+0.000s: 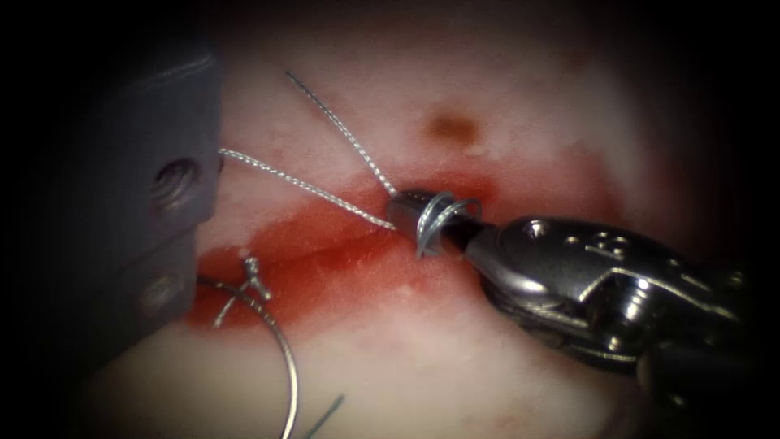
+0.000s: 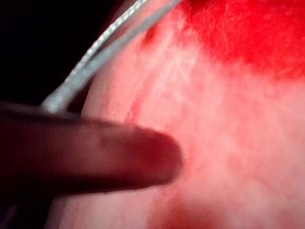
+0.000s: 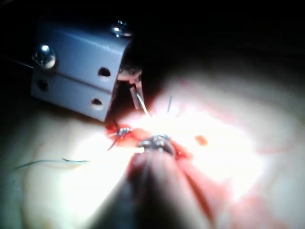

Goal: Wound Closure
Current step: Pull the right gripper down and the left gripper up.

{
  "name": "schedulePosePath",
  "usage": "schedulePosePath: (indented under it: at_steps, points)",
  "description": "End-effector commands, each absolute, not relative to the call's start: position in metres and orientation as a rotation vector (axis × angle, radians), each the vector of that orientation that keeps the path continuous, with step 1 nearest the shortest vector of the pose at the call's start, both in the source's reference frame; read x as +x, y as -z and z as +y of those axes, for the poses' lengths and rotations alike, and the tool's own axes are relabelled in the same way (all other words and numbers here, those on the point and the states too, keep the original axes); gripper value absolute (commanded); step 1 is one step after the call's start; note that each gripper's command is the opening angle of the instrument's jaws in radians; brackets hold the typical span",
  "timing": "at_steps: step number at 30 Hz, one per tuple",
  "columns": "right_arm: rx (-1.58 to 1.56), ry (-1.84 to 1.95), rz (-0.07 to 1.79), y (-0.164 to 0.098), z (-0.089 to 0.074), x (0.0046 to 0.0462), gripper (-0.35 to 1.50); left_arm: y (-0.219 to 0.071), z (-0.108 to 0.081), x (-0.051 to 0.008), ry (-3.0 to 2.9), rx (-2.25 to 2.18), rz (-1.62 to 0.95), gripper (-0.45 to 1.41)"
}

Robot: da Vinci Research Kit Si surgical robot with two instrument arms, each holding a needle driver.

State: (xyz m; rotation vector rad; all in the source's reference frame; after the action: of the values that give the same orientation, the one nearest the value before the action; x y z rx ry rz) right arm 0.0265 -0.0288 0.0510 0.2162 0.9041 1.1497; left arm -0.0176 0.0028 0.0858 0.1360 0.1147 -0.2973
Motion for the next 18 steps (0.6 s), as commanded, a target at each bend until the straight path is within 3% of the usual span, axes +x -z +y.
schedulePosePath:
  at_steps: [1,5,18]
  points:
    - [0.210,-1.156,0.921,-0.0506,-0.0279,0.0274,-0.35,-0.0855,0.0040,-0.0178,0.301,0.129,0.112,-0.45]
    - [0.217,-1.147,1.008,-0.0499,-0.0270,0.0262,-0.35,-0.0862,0.0041,-0.0175,0.314,0.116,0.121,-0.45]
    - [0.374,-1.044,1.052,-0.0501,-0.0270,0.0235,-0.35,-0.0863,0.0073,-0.0152,0.441,0.043,0.201,-0.45]
